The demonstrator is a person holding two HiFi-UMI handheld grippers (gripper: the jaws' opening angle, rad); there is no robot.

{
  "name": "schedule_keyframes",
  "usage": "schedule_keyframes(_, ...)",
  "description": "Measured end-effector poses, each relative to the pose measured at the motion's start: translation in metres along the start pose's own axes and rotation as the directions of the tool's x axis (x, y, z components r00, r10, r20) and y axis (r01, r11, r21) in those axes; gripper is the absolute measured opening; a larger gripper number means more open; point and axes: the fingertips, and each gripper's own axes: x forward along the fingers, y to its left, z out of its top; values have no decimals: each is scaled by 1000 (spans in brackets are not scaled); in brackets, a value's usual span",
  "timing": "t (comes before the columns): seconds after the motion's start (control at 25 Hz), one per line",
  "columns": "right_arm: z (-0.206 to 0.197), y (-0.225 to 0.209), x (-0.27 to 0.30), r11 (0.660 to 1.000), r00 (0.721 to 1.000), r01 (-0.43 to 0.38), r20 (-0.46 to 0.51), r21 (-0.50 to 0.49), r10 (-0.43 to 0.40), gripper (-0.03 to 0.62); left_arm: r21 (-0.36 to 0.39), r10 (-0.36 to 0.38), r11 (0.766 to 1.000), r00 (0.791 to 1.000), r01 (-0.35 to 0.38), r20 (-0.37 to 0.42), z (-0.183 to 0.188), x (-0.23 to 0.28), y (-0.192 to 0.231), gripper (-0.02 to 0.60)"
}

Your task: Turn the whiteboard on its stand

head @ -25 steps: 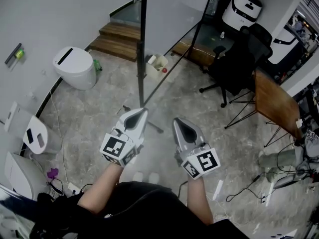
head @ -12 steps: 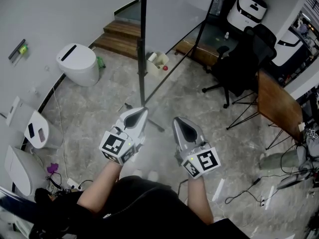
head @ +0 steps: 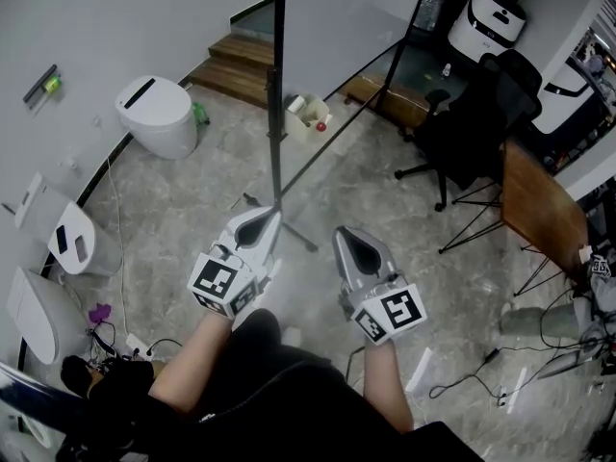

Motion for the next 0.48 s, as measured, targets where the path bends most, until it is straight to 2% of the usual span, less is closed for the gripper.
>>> schedule_keyframes(0.28, 3, -12, 2, 1000, 1000, 10, 11, 15, -11, 9, -3, 7, 1000, 1000, -7, -13, 2, 9, 6, 2)
schedule_keyframes(0.48, -3, -21, 14, 999, 1000, 31, 2, 20, -31, 9, 3, -33, 999, 999, 33, -11, 2, 22, 14, 3)
